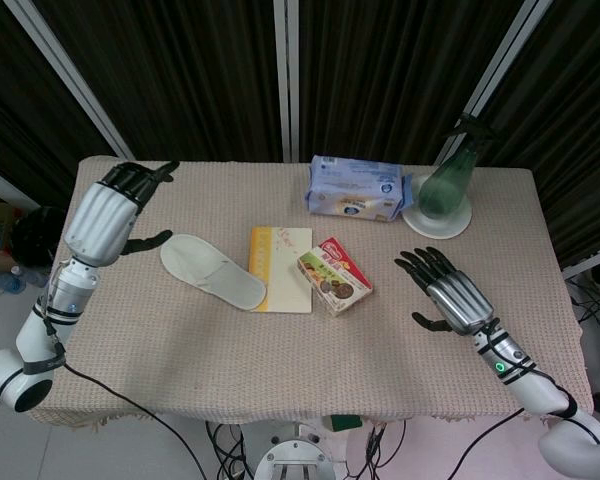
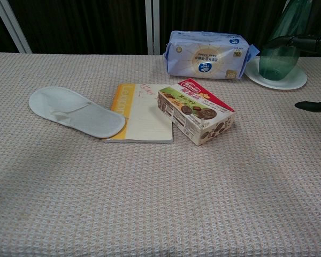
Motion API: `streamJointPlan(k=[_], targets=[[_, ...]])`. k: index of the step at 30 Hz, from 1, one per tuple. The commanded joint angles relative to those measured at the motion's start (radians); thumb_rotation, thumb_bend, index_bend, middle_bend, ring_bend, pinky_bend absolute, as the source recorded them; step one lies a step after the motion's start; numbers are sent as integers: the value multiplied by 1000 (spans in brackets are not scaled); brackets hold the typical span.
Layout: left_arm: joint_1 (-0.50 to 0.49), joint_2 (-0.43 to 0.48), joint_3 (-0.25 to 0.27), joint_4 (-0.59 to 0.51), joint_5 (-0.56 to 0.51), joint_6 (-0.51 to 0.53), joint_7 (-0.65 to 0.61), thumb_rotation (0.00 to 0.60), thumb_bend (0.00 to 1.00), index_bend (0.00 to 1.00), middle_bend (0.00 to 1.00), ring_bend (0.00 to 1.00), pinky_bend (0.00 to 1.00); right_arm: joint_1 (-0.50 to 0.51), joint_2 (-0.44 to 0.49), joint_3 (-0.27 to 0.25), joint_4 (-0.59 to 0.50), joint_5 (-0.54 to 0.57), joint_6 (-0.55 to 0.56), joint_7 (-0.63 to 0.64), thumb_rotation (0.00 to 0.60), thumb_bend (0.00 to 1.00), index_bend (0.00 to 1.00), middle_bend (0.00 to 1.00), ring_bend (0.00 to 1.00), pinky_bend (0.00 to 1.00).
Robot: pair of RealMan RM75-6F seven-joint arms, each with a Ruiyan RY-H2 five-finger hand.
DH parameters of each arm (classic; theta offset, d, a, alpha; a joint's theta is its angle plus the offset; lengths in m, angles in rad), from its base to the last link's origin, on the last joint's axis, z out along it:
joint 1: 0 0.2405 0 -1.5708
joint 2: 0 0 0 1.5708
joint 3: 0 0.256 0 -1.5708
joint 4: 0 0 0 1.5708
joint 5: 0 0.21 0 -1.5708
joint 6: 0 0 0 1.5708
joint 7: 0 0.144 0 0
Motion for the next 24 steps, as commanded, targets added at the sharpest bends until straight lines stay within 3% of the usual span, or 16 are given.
streamJointPlan(k=[1,9,13,15,16,18,21,24], targets=[[-8,-3,5,12,-10,-6,-9,600,91,114,301,291,271,3,-3,0,5,14,-4,-4,600,267,0,27,0,0],[-8,-11,44,47,-25,-14,-25,600,91,115,301,291,271,-40,27,-35,9,8,56,8,600,267,0,34,0,0],[13,-22,97,66,-2,-6,-31,600,91,88,337,322,305,-96,39,-73,41,-21,139,43,600,267,0,64,0,0],[17,-37,131,85,31,-4,-24,600,99,70,456,465,485,-114,39,-91,61,-41,166,54,600,267,0,74,0,0],[19,-47,158,96,58,-8,-18,600,118,53,542,581,631,-126,38,-101,75,-54,184,57,600,269,0,83,0,0],[21,-69,195,114,101,-5,-2,600,195,29,678,749,839,-142,36,-111,93,-70,215,59,600,273,0,96,0,0],[31,-124,245,157,182,41,7,600,297,8,818,875,967,-167,28,-123,118,-96,269,76,600,277,0,125,0,10],[46,-209,287,246,280,140,-26,600,414,0,956,986,1000,-187,16,-132,144,-116,312,102,600,280,0,146,0,40]])
